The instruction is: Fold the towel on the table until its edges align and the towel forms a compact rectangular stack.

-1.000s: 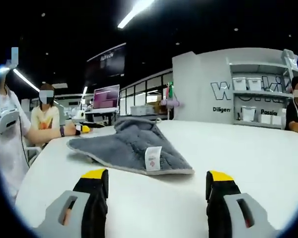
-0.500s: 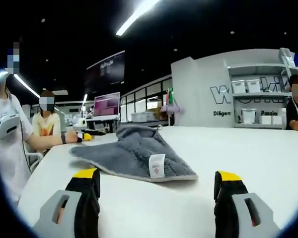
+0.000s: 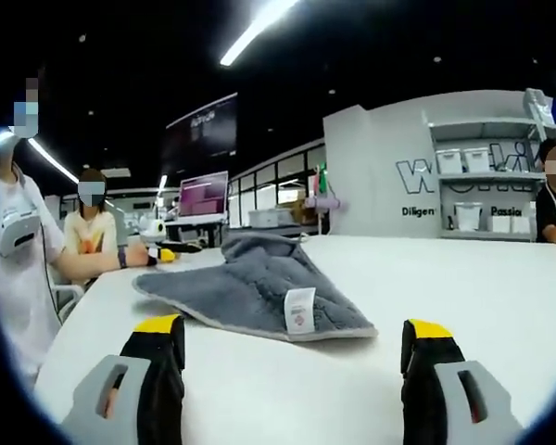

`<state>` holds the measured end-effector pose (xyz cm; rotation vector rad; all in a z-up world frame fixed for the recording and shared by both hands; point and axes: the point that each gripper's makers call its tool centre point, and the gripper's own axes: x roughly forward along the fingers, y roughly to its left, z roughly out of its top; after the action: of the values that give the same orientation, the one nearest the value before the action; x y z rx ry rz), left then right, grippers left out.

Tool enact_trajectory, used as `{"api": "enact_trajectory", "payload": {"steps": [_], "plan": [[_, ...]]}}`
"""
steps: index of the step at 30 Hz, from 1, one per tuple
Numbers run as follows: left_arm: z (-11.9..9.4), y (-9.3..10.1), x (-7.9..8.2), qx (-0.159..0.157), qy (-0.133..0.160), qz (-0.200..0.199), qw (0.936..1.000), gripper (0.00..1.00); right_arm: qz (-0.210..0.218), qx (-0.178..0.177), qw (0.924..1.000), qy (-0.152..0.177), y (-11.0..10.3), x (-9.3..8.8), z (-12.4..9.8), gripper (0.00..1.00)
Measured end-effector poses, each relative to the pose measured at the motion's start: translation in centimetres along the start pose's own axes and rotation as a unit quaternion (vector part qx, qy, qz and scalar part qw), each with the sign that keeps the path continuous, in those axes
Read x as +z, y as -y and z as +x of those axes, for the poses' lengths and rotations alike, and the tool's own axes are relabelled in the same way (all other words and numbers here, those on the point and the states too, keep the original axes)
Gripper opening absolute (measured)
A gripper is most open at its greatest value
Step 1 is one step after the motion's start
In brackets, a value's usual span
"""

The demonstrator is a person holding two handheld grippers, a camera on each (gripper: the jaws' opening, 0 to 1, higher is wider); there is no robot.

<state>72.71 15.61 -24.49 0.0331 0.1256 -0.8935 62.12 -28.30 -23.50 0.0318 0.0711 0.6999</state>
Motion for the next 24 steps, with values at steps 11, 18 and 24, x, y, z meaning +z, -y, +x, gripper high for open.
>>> {"api": "enact_trajectory", "payload": {"steps": [11, 18, 24], "plan": [[0.1, 0.2, -0.2, -0.003, -0.006, 0.006, 1.0000, 0.83, 0.007, -0.008, 0.9999, 0.011, 0.3, 0.4, -0.2, 0.99], [0.4, 1.4, -0.2, -0.022, -0.007, 0.012, 0.9997, 0.83, 0.008, -0.011, 0.9998, 0.013, 0.4, 0.5, -0.2, 0.99], [0.6, 2.3, -0.4, -0.036, -0.014, 0.021, 0.9990, 0.83, 0.006, -0.013, 0.9999, 0.010, 0.4, 0.4, -0.2, 0.99]]}}
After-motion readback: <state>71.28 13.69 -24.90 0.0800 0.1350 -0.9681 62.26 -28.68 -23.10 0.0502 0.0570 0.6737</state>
